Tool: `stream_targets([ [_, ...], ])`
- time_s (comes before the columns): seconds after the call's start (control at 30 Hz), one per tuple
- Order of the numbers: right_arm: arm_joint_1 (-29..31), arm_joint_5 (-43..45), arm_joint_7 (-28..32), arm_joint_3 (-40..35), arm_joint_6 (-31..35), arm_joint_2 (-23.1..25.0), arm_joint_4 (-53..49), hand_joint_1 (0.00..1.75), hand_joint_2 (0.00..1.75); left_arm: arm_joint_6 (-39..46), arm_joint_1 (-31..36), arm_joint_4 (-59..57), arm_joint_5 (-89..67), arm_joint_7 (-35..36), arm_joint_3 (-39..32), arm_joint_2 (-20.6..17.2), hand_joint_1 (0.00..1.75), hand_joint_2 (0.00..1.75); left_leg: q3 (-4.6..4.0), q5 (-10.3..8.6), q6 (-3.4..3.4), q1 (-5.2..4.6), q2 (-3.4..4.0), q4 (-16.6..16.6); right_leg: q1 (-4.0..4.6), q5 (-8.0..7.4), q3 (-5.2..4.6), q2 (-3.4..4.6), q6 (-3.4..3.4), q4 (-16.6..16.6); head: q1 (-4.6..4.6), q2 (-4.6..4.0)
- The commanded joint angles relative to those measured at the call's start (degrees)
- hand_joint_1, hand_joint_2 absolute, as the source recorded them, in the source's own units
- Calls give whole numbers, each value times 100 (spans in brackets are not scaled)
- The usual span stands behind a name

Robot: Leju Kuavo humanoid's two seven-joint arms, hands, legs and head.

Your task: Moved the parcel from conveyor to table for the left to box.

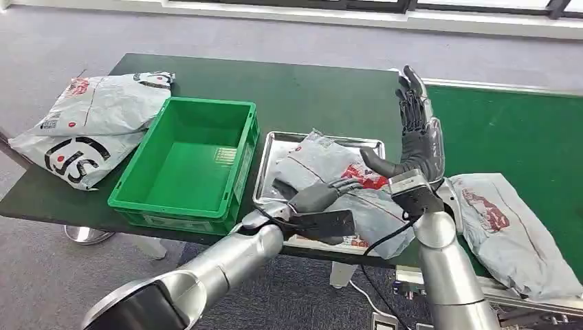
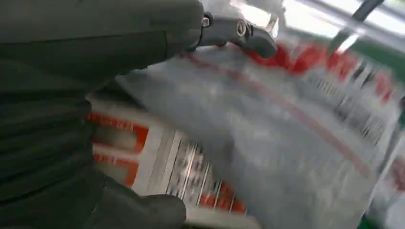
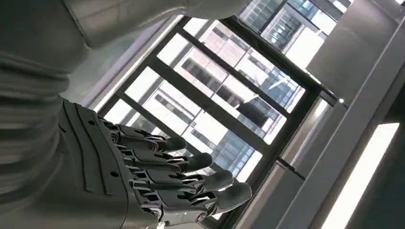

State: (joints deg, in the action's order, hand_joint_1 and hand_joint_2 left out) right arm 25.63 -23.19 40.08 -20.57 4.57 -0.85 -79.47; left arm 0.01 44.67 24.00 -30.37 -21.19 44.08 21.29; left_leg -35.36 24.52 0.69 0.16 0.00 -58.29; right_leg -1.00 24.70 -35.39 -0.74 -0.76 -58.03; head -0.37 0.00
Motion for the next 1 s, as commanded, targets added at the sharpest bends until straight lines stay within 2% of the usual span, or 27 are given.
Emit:
stream_targets([
  [0.03, 157, -33, -8, -206, -28, -81, 352, 0, 175, -318, 305, -464, 406, 522, 1663, -129, 0, 175, 9, 5, 0, 1, 5, 2, 1, 2, 7, 8, 3, 3, 0, 0],
  [0.13, 146, -92, -8, -152, -70, -7, 324, 0, 175, -233, 318, -473, 808, 690, 1924, -129, 0, 175, 19, 4, 0, 4, 13, 11, 4, -1, 16, 18, 6, 13, 0, 0],
  [0.17, 172, -128, -16, -157, -80, 31, 311, 0, 175, 85, 312, -495, 883, 868, 1964, -129, 0, 175, 12, 4, 0, 3, 9, 6, 4, 0, 11, 13, 5, 8, 0, 0],
  [0.23, 193, -146, -41, -155, -88, 53, 301, 0, 175, 286, 319, -522, 910, 885, 1970, -129, 0, 175, 7, 4, 0, 2, 11, 3, 2, 0, 4, 13, 3, 3, 0, 0],
  [0.3, 203, -149, -46, -124, -80, 88, 305, 0, 175, 909, 312, -599, 1085, 752, 1838, -129, 0, 175, 8, 5, 0, 3, 15, 3, 3, -1, 6, 17, 4, 5, 0, 0],
  [0.43, 212, -151, -50, -124, -82, 93, 309, 0, 175, 906, 337, -654, 1099, 707, 1832, -129, 0, 175, 6, 5, 0, 2, 13, 1, 2, 0, 4, 15, 4, 2, 0, 0],
  [0.47, 245, -152, -50, -124, -93, 103, 349, 0, 175, 1508, 308, -681, 1267, 642, 1598, -129, 0, 175, 10, 5, 1, 5, 17, 6, 5, -2, 8, 21, 6, 9, 0, 0],
  [0.53, 303, -130, -46, -132, -93, 128, 447, 0, 175, 1933, 332, -784, 1382, 486, 1447, -129, 0, 175, 14, 5, 1, 5, 18, 9, 5, -3, 11, 21, 7, 12, 0, 0],
  [0.7, 329, -129, -46, -142, -96, 140, 495, 0, 175, 1925, 356, -844, 1393, 436, 1424, -129, 0, 175, 11, 6, 0, 2, 18, 5, 3, -1, 7, 22, 6, 5, 0, 0],
  [0.73, 329, -129, -46, -142, -96, 140, 495, 0, 175, 1925, 356, -844, 1393, 436, 1424, -129, 66, 175, 5, 4, 1, 5, 13, 2, 5, -1, 4, 16, 4, 4, 0, 0],
  [0.77, 327, -128, -50, -156, -103, 130, 518, 0, 175, 2333, 325, -833, 1469, 356, 1274, -129, 175, 175, 13, 5, 1, 4, 18, 7, 4, -1, 10, 22, 7, 8, 0, 0],
  [1.0, 342, -60, -8, -335, 152, 74, 716, 0, 175, 3268, 204, -980, 1480, -233, 719, -192, 175, 175, 8, 3, 4, 3, 18, 4, 3, -2, 6, 21, 5, 4, 0, 0],
])
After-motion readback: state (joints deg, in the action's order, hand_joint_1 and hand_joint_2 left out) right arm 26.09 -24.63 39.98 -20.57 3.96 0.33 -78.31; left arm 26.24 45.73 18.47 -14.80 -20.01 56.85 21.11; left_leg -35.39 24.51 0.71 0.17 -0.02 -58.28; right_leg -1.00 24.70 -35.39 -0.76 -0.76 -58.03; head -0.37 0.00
